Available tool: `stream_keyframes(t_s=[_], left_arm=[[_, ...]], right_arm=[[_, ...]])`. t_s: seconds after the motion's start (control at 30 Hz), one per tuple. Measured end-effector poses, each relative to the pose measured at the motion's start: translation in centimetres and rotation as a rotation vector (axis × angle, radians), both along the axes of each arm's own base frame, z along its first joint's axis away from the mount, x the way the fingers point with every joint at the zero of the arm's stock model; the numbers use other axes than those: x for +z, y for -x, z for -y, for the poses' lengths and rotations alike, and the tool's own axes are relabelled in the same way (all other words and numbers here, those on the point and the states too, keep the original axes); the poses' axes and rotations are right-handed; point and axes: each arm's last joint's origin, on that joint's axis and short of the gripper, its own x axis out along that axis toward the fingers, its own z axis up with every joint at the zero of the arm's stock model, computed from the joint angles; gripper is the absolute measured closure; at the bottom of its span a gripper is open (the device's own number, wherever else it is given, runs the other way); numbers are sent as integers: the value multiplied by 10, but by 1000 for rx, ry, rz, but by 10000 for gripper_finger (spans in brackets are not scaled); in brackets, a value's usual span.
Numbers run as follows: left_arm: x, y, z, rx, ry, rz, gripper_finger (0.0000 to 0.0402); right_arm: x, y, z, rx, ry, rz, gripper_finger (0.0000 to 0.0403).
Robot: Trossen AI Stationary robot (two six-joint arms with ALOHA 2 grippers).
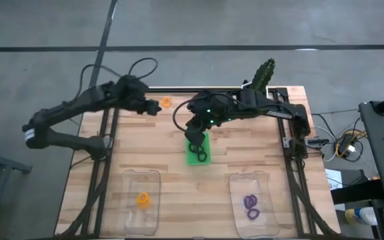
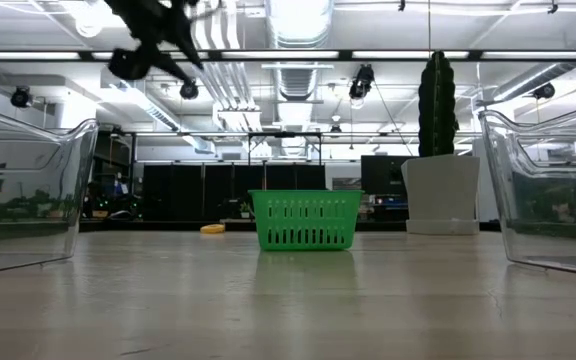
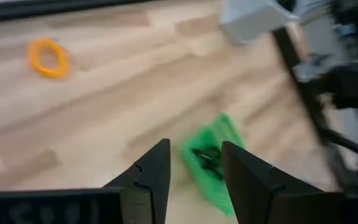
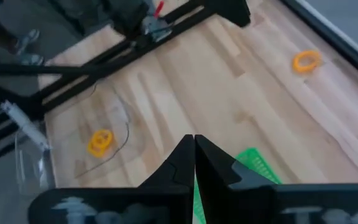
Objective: Sort spring keychains
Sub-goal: Put the yellow spring keychain into the left transparent bin
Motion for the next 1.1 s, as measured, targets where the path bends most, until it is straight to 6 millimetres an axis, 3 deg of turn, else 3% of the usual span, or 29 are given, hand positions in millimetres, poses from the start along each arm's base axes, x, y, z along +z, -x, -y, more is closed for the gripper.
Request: stream_keyframes(t_s=[0.27,0.57,0.83,1.1], left_arm=[[-41,-21,-59,19,-5,-208,266],[-82,-64,-103,-56,29,-380,266],[-98,-104,-138,-5,62,-426,266],[-116,-111,-172,158,131,-520,266]], right_arm=[[24,23,-17,-20,8,78,394],[34,33,-18,-24,0,103,394],[33,36,-18,-16,9,88,394],[41,47,-17,-28,29,93,394]])
